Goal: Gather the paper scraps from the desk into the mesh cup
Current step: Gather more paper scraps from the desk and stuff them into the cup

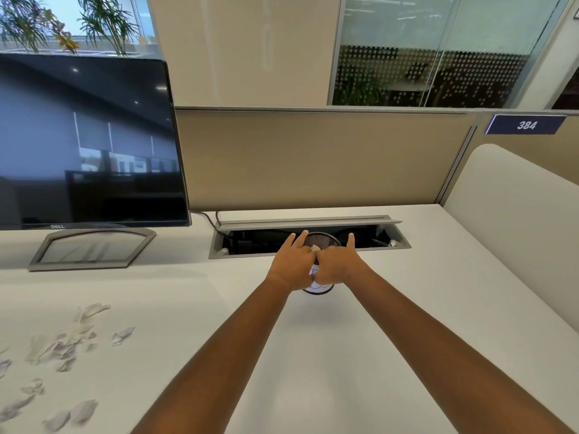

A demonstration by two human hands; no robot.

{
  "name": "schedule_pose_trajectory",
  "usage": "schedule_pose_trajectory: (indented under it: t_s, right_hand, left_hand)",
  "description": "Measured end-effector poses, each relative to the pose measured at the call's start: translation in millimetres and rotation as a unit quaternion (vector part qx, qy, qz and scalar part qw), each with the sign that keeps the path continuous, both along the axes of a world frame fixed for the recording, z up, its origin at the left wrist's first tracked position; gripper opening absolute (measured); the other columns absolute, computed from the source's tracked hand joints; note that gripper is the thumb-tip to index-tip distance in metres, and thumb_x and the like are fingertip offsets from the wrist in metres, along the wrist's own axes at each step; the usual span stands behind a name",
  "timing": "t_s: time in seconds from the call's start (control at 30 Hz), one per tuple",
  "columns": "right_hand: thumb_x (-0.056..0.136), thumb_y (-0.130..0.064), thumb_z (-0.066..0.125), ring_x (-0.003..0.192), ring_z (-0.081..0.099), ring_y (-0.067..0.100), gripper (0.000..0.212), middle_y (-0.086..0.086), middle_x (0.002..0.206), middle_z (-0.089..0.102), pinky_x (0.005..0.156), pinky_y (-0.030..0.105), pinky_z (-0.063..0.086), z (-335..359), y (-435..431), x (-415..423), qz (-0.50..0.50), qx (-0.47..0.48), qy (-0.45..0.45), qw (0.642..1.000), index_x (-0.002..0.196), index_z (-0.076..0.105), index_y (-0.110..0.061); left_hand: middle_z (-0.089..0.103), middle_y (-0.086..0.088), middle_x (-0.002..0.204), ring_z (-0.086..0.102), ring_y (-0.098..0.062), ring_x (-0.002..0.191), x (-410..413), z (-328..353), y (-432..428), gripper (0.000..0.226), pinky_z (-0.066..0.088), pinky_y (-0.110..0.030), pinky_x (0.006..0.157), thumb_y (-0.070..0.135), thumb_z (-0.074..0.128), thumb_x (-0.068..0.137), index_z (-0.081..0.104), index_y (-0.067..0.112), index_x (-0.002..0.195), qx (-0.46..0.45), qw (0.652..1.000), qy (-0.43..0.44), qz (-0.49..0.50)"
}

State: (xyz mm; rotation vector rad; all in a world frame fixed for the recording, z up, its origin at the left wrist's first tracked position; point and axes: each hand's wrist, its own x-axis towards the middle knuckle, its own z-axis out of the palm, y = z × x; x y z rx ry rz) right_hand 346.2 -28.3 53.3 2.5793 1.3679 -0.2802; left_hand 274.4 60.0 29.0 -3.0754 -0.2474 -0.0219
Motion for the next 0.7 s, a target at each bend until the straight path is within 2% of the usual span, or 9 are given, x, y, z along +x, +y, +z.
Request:
schedule_pose_trajectory:
  t_s: [0.13,0.27,0.33,0.4,0.5,0.6,0.7]
  right_hand:
    - [0.086,-0.024,0.051,0.122,0.050,0.023,0.038,0.003,0.118,0.064,0.113,0.063,-0.004,4.5,-9.6,0.1,-0.024,0.074,0.019,0.997,0.123,0.053,-0.016]
    - [0.084,-0.013,0.052,0.130,0.040,0.024,0.053,0.004,0.136,0.051,0.115,0.059,0.001,8.2,-21.9,-9.9,-0.034,0.149,-0.005,0.988,0.135,0.040,-0.020]
    - [0.085,-0.009,0.051,0.130,0.040,0.023,0.054,0.004,0.139,0.047,0.117,0.053,0.007,7.6,-29.7,-20.4,-0.038,0.215,-0.016,0.976,0.137,0.039,-0.020]
    - [0.087,-0.008,0.051,0.128,0.043,0.026,0.049,0.009,0.138,0.050,0.117,0.044,0.016,2.6,-38.6,-38.1,-0.039,0.299,0.002,0.954,0.135,0.044,-0.015]
    - [0.087,0.001,0.051,0.118,0.053,0.033,0.038,0.016,0.128,0.059,0.103,0.035,0.039,-12.7,-49.5,-75.9,-0.029,0.416,0.064,0.907,0.124,0.056,-0.004]
    - [0.085,0.006,0.044,0.122,0.047,0.021,0.046,0.007,0.131,0.054,0.100,0.024,0.039,-31.8,-58.1,-116.6,-0.036,0.388,0.125,0.913,0.126,0.054,-0.011]
    - [0.084,0.005,0.041,0.123,0.046,0.017,0.048,0.002,0.131,0.051,0.100,0.021,0.038,-49.3,-64.7,-155.8,-0.048,0.357,0.178,0.916,0.126,0.053,-0.015]
  left_hand:
    - [0.034,-0.006,0.152,0.002,-0.024,0.148,-10.0,3.4,-2.2,0.054,0.002,-0.039,0.121,0.025,0.051,0.093,0.033,0.011,0.142,-0.036,0.998,-0.053,0.007]
    - [0.027,-0.004,0.155,0.004,-0.023,0.148,-31.6,8.3,-8.0,0.053,0.004,-0.036,0.121,0.019,0.052,0.094,0.032,0.015,0.143,-0.090,0.988,-0.121,0.024]
    - [0.027,-0.004,0.155,0.006,-0.023,0.148,-47.2,9.5,-12.3,0.052,0.006,-0.034,0.121,0.015,0.050,0.094,0.034,0.016,0.143,-0.109,0.981,-0.157,0.033]
    - [0.026,-0.004,0.155,0.007,-0.022,0.148,-66.1,6.9,-17.2,0.051,0.008,-0.032,0.120,0.016,0.049,0.094,0.034,0.017,0.143,-0.116,0.976,-0.179,0.049]
    - [0.023,-0.002,0.156,0.008,-0.019,0.148,-99.4,-4.6,-24.0,0.049,0.009,-0.029,0.120,0.021,0.047,0.096,0.034,0.021,0.143,-0.119,0.974,-0.177,0.077]
    - [0.022,0.001,0.157,0.007,-0.017,0.148,-137.4,-22.4,-29.5,0.047,0.008,-0.027,0.120,0.024,0.046,0.096,0.034,0.025,0.142,-0.120,0.977,-0.143,0.101]
    - [0.026,0.004,0.155,0.010,-0.013,0.147,-176.4,-38.6,-30.8,0.044,0.011,-0.025,0.118,0.023,0.045,0.096,0.038,0.026,0.139,-0.144,0.974,-0.117,0.128]
